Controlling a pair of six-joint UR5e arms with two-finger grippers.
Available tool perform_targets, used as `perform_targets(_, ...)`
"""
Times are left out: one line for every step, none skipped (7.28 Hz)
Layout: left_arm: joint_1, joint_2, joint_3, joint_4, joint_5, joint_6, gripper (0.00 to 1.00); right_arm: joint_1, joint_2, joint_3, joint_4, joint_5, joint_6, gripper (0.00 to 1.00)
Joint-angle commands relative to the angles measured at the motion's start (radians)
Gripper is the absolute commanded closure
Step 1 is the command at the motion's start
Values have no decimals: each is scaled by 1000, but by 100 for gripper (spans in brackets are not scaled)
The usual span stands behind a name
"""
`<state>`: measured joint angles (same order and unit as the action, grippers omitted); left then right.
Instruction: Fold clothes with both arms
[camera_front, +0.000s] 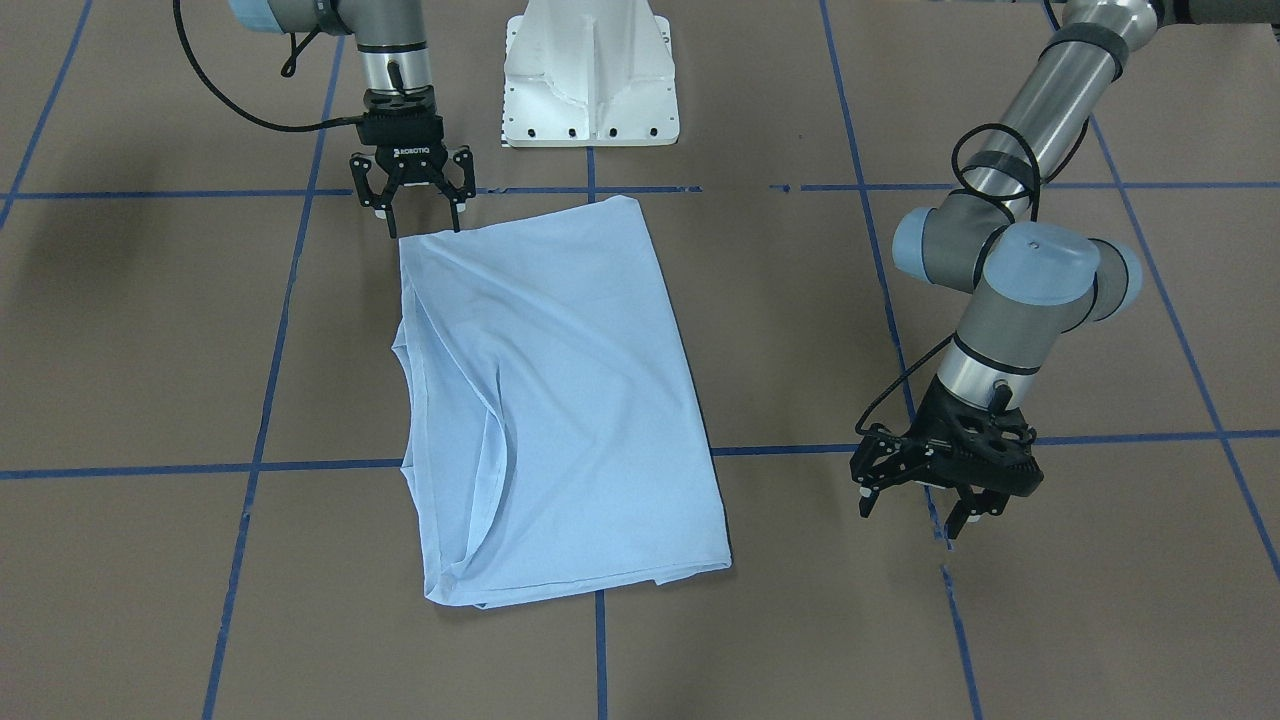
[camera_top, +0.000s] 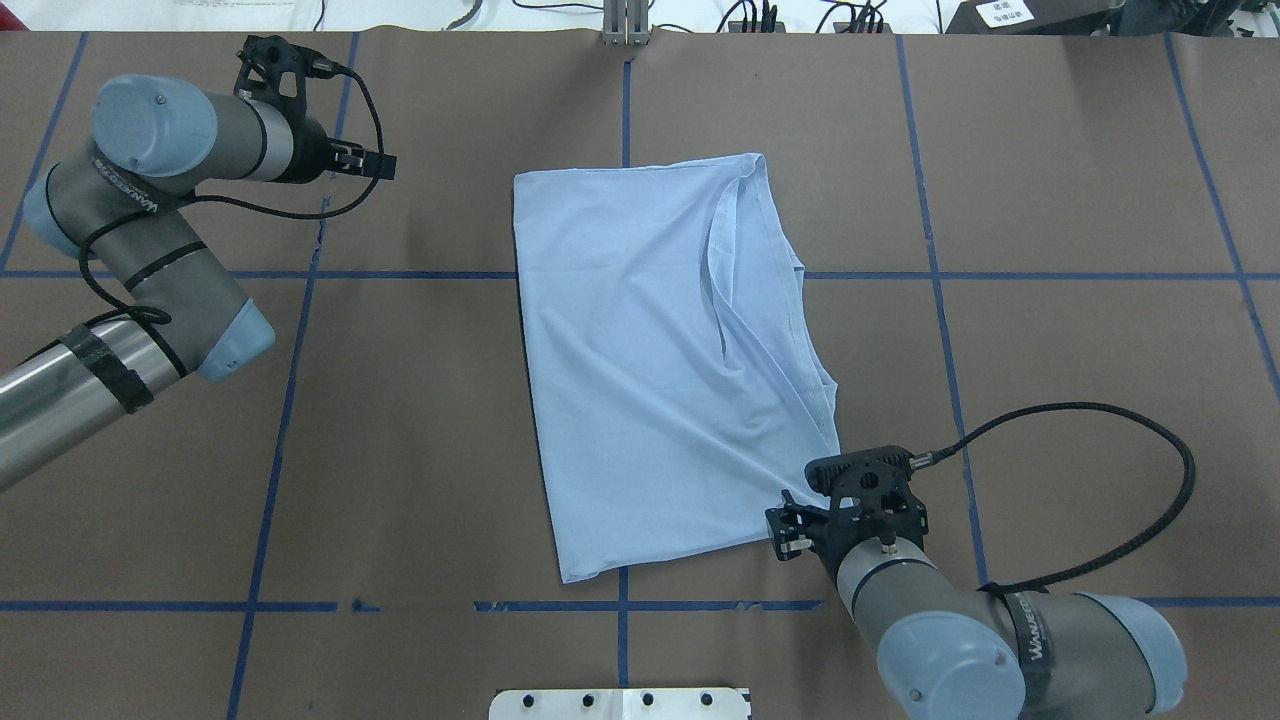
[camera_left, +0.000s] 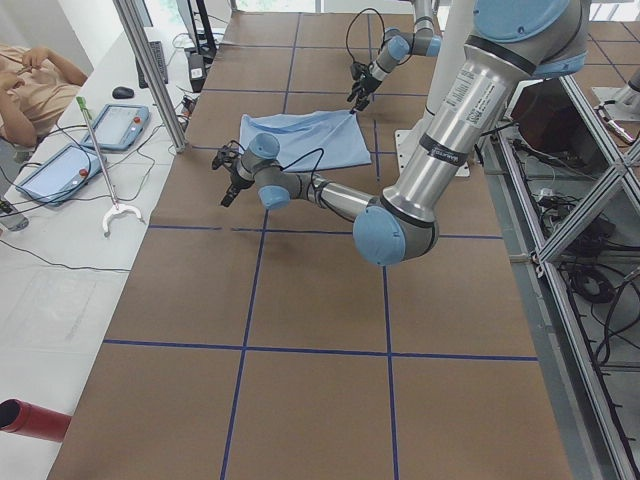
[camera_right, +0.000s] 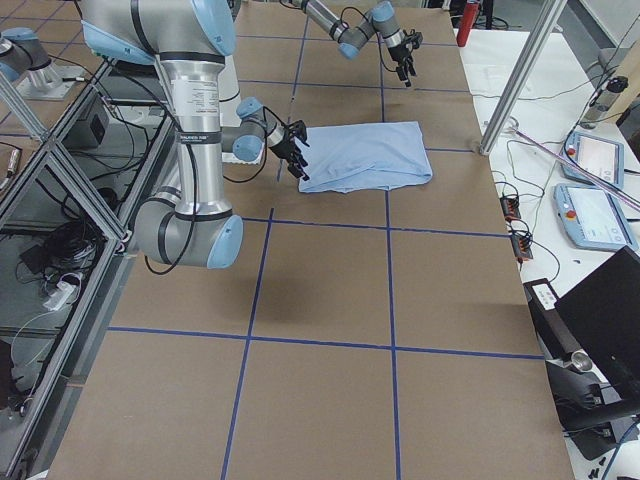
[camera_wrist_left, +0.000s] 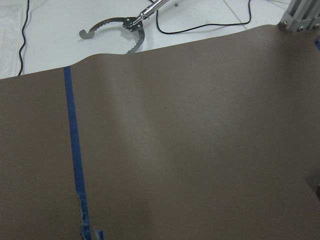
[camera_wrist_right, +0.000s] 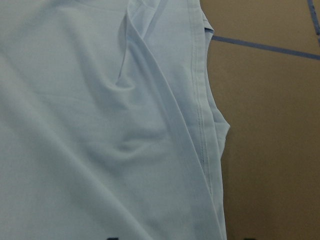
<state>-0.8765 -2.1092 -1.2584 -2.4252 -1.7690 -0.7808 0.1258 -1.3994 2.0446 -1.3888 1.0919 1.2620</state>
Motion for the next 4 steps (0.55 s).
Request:
perform_targets(1, 0, -1, 0, -1, 0, 0, 105, 115, -104, 1, 74, -224, 12)
perform_targets(1, 0, 0, 0, -1, 0, 0, 138, 144, -131, 2, 100, -284, 23)
perform_targets(1, 3, 0, 0, -1, 0, 0, 184, 189, -154, 2, 168, -294, 33)
perform_targets(2, 5, 0, 0, -1, 0, 0, 248, 260, -217, 2, 234, -315, 42)
